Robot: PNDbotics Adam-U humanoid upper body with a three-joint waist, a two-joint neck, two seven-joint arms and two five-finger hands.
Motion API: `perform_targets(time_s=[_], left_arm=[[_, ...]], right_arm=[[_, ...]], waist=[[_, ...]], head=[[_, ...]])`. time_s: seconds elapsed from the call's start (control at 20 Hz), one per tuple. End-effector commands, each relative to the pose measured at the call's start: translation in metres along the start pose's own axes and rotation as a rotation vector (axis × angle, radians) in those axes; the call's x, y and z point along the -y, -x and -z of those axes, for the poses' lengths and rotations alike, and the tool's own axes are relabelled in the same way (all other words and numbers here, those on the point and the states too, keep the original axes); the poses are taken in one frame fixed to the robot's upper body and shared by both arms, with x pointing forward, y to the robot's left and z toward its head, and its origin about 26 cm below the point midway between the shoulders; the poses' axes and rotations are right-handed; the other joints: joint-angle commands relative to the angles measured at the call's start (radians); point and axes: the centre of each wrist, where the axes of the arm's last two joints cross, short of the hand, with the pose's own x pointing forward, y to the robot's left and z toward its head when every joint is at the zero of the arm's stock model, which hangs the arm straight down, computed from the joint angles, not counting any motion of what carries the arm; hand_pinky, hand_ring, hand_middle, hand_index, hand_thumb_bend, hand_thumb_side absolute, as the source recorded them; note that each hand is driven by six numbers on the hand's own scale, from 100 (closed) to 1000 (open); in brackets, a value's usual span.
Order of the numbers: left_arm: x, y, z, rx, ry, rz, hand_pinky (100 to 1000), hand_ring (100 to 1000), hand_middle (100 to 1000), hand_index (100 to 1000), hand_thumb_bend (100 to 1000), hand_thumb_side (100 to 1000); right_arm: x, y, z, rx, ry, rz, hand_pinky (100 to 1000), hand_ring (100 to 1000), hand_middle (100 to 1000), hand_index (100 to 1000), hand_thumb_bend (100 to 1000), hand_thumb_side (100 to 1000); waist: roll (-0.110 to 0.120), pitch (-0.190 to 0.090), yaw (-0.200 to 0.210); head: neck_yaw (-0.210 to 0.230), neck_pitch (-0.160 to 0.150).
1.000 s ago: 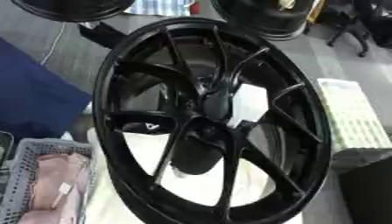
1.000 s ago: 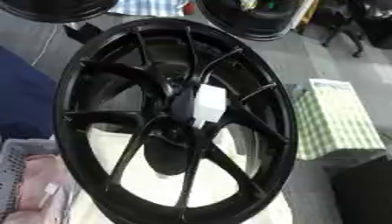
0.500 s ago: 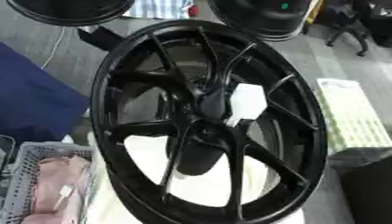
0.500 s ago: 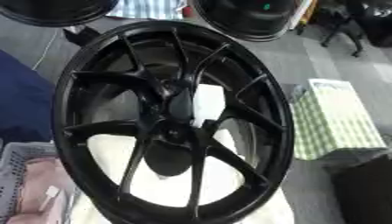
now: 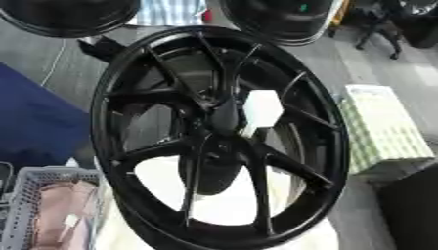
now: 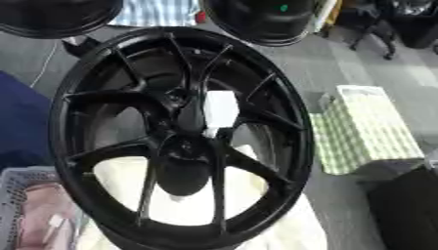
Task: Pull the pin out of the wheel hub.
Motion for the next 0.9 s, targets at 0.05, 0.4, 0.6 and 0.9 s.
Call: perform_targets(time_s=[0.05,0.4,0.6,0.9], left_arm=[[-0.001,-0.004,0.001,0.015,-0.014,0.009,758,682,649,838,130,691],[0.001,-0.003,0.000,0.008,-0.020,-0.003,759,682,649,838,131,692],[0.000,-0.003,-0.001,0.008,-0.023,-0.004,759,683,650,839,131,692],[0.000,-0.003,-0.002,0.006,-0.024,0.002,759,681,649,839,125,692]], right_arm=[[-0.004,0.009,0.002,-0.036,0.013,-0.025,787,762,460,496,112,100],[-0.047,0.031,-0.020,-0.039,-0.139,-0.070,855,862,674,712,141,100],[-0.054,0.035,-0.029,-0.033,-0.242,-0.073,942,1000,981,956,100,582],[-0.049,0.037,-0.032,-0.034,-0.199,-0.088,950,1000,1000,997,100,767]], waist=[[0.008,-0.024,-0.008],[0.018,-0.025,-0.017],[0.021,-0.027,-0.018],[0.030,-0.024,-0.027]], head=[[0.017,0.008],[0.021,0.013],[0.026,0.008],[0.036,0.016]])
